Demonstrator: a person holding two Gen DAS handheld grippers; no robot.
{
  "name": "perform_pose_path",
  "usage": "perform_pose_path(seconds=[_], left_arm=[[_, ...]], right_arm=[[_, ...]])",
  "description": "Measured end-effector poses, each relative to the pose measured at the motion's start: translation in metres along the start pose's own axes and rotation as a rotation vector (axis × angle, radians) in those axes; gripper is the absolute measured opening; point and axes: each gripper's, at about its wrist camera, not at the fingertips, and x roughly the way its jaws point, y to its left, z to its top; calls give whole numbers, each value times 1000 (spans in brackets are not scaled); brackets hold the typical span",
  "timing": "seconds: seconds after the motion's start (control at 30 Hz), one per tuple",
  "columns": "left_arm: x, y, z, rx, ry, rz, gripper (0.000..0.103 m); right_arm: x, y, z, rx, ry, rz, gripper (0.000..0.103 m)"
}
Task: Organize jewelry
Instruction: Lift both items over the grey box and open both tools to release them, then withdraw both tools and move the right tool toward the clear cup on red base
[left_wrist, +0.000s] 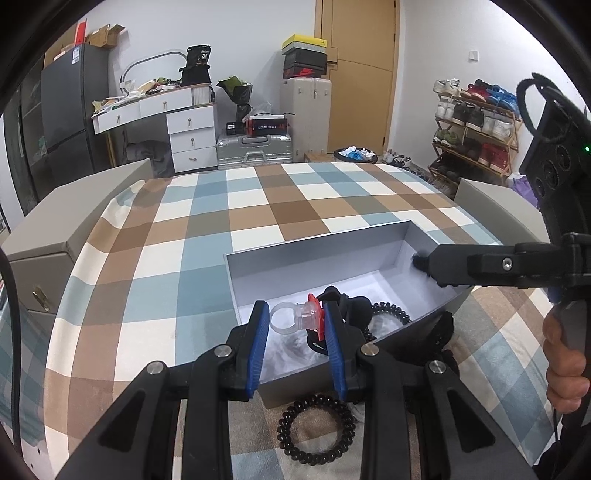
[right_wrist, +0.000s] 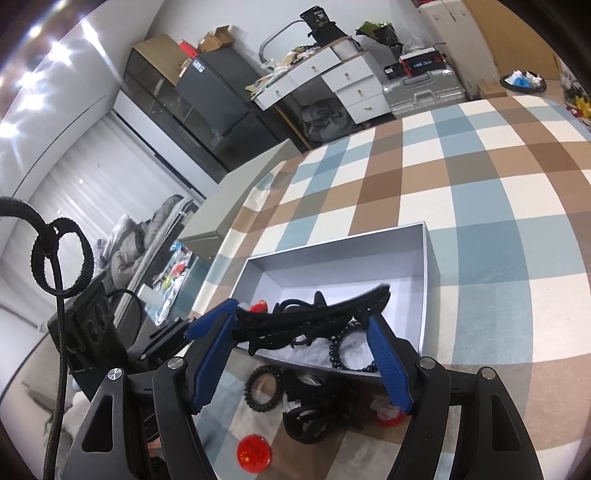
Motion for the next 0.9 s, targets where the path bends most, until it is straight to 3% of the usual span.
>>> perform_pose_path(seconds=[0.2, 0.27, 0.33, 0.4, 0.53, 0.63, 0.9], left_arm=[[-9, 0, -3, -4, 5, -33, 25], [-11, -1, -4, 2, 5, -39, 30], [-15, -2, -6, 6, 0, -44, 56], [-20, -3, -6, -1, -5, -61, 73], [-29, -6, -5, 20, -24, -40, 87], [-35, -6, -6, 16, -40, -22, 102], [-36, -2, -21, 11, -20, -23, 102]], right_arm=[[-8, 0, 0, 2, -9, -3, 79], [-11, 2, 0, -6, -15, -13, 80], [-16, 4, -1, -22, -19, -20, 82], [-20, 8, -2, -47, -19, -40, 88], [-29, 16, -4, -106, -42, -109, 102], [-35, 17, -7, -121, -54, -137, 103], [-35, 12, -25, -146, -12, -216, 103]])
